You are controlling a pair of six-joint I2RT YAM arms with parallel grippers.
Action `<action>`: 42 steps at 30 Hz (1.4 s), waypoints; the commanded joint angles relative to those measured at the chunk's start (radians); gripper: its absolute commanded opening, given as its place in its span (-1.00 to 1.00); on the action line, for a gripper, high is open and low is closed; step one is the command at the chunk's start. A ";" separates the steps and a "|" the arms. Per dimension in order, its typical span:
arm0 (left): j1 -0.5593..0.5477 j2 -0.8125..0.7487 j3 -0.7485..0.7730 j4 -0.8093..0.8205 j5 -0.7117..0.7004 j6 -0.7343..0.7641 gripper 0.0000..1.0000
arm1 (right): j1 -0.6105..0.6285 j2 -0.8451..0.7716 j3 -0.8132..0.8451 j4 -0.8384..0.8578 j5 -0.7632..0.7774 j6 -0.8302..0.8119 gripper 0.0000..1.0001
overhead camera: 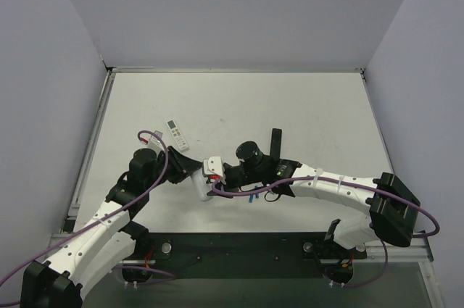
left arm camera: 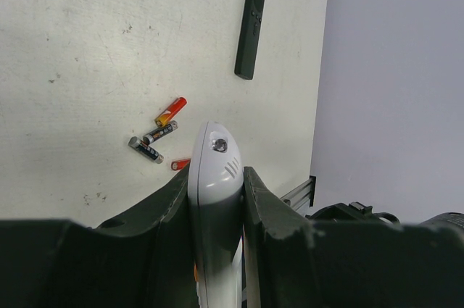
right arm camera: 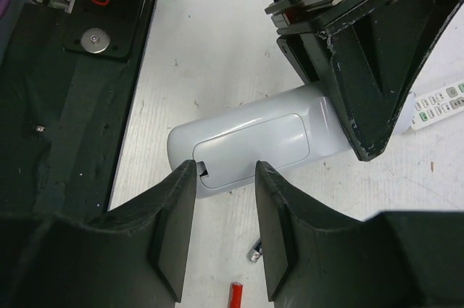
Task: Load the batteries into the remote control
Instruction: Remove the battery cover from the remote control.
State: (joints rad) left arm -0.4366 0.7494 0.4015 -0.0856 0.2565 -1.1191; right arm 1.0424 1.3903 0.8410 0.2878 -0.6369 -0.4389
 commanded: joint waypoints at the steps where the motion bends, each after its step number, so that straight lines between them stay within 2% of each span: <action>1: 0.001 -0.015 0.039 0.040 0.020 -0.011 -1.00 | 0.008 0.009 0.023 0.043 -0.035 -0.004 -0.32; 8: 0.001 -0.015 0.040 0.049 0.038 -0.021 -1.00 | 0.011 0.024 0.018 0.083 -0.009 0.006 -0.35; 15: 0.001 0.001 0.033 0.055 0.046 -0.018 -1.00 | 0.021 0.036 -0.022 0.192 0.083 0.029 -0.65; 20: 0.001 0.027 0.020 0.049 0.044 0.005 -1.00 | 0.022 0.045 -0.062 0.289 0.172 0.043 -0.74; 34: 0.042 0.157 -0.001 0.049 0.036 0.097 -1.00 | 0.004 0.134 -0.085 0.430 0.275 0.040 -0.77; 42: 0.108 0.186 -0.018 0.121 0.130 0.110 -1.00 | -0.008 0.161 -0.088 0.448 0.264 0.057 -0.77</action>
State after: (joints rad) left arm -0.3302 0.9363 0.3885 -0.0284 0.2276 -1.0130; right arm 1.0676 1.5387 0.7460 0.5934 -0.4454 -0.3798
